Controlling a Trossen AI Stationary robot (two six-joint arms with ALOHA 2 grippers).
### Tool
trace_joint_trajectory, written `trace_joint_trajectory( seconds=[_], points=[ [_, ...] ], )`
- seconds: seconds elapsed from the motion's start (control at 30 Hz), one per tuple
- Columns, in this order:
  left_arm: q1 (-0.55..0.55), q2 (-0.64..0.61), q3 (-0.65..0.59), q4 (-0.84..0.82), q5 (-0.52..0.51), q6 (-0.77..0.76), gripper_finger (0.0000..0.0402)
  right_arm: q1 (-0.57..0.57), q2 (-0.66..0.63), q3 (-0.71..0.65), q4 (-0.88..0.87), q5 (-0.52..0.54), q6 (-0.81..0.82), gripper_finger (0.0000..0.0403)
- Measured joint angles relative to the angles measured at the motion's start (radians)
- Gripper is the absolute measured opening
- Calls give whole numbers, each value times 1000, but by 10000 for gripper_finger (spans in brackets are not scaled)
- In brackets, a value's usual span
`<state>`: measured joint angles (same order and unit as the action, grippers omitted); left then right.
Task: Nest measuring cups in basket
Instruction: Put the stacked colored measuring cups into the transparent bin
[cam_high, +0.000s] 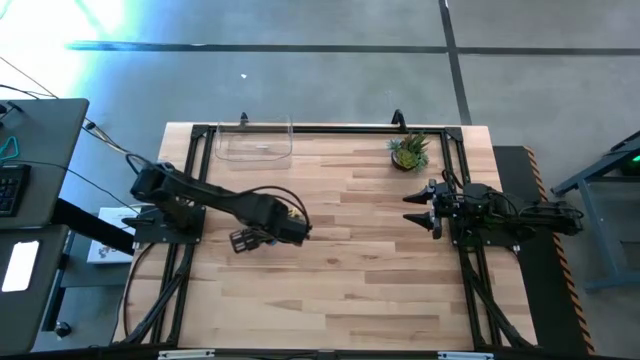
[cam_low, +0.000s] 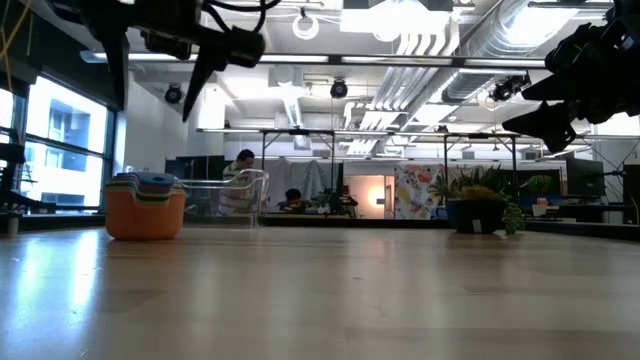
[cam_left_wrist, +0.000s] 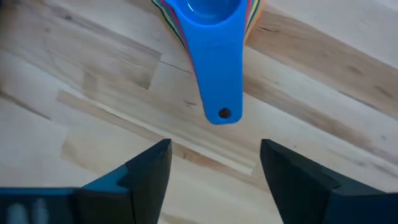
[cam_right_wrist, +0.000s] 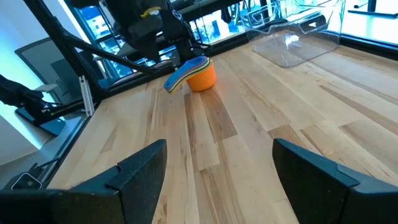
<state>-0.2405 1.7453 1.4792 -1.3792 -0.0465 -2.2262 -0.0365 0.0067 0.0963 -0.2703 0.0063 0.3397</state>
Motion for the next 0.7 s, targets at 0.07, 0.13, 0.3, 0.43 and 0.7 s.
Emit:
trace_joint_trajectory(
  seconds=[0.07, 0.13, 0.3, 0.43, 0.7],
  points=[
    [0, 14, 0, 0, -3, -14, 252, 0, 0, 0, 0, 0, 0, 284],
    [0, 31, 0, -2, -16, -13, 270, 0, 0, 0, 0, 0, 0, 284],
    [4, 61, -29, 10, -63, 2, 296, 0, 0, 0, 0, 0, 0, 284],
    [8, 63, -85, 84, -76, -10, 298, 0, 0, 0, 0, 0, 0, 284],
    [19, 57, -172, 171, -77, -16, 299, 0, 0, 0, 0, 0, 0, 284]
  ],
)
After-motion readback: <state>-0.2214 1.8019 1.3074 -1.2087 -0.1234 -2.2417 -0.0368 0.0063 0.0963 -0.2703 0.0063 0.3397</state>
